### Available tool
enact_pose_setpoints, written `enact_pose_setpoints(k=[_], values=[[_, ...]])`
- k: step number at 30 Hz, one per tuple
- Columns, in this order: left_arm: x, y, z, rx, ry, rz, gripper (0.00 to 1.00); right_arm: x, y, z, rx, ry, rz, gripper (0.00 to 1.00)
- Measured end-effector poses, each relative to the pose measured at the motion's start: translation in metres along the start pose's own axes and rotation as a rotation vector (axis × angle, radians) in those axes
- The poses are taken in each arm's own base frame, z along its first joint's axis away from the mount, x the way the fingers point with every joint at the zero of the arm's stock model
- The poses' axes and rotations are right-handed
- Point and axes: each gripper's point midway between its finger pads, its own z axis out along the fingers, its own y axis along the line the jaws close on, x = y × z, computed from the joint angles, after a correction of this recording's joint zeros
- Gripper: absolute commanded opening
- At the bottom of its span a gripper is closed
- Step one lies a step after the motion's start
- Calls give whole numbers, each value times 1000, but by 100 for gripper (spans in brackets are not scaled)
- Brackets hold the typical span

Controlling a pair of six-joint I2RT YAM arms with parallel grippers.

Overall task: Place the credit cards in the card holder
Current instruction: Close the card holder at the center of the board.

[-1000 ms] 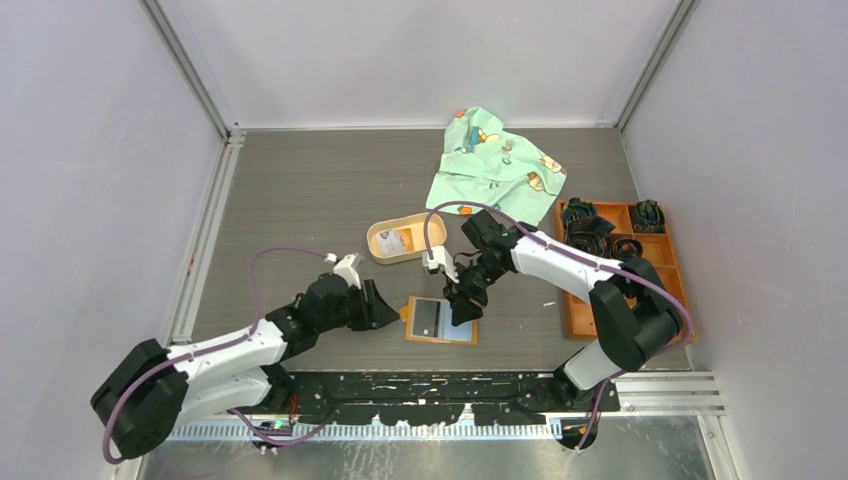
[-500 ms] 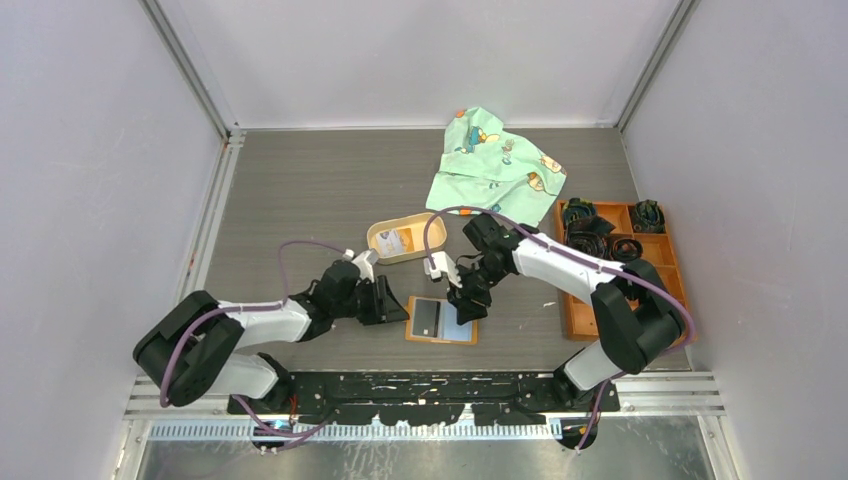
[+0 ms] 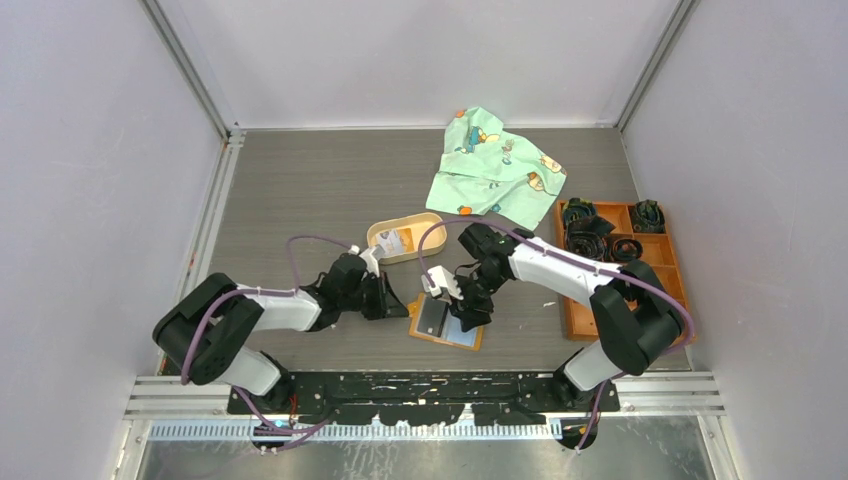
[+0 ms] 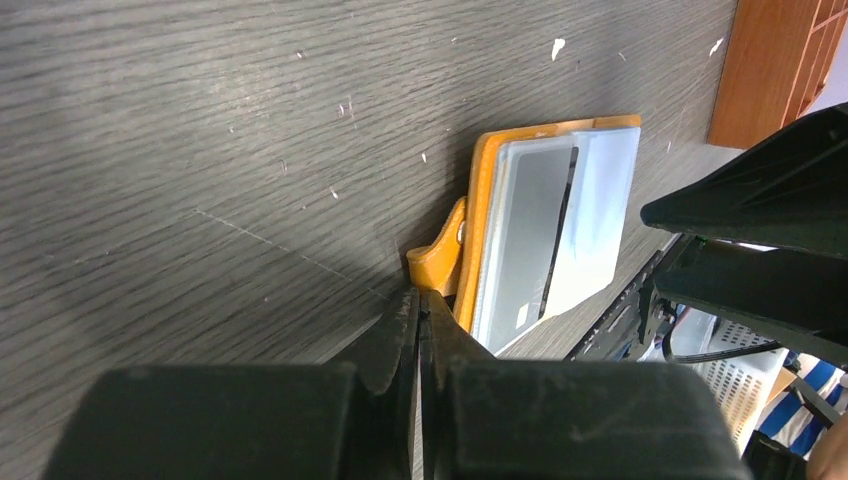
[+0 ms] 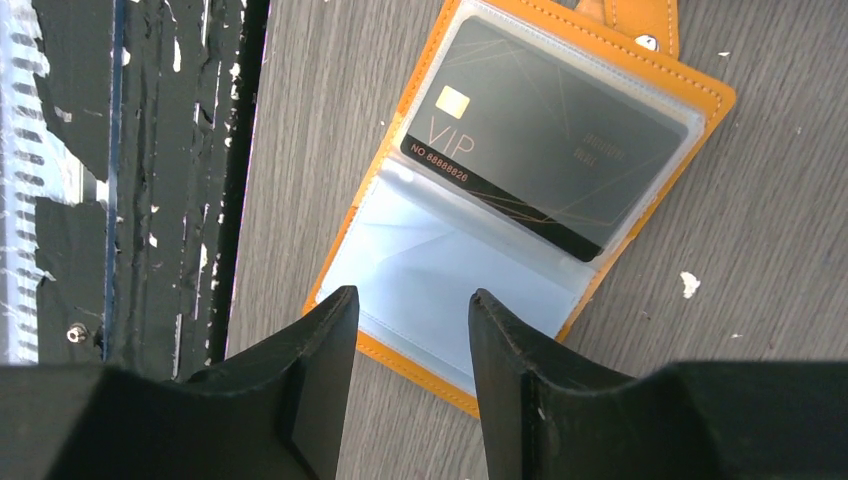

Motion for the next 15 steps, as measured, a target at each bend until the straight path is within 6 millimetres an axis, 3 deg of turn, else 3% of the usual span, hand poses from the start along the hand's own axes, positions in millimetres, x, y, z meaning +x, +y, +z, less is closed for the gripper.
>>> enact_pose_setpoints(k=[8, 15], values=[[-1, -3, 1, 20, 13, 45, 0, 7, 0, -2, 7, 33, -49, 53], [-10, -15, -19, 23, -11, 167, 0, 20, -3, -6, 28, 100, -106, 55]])
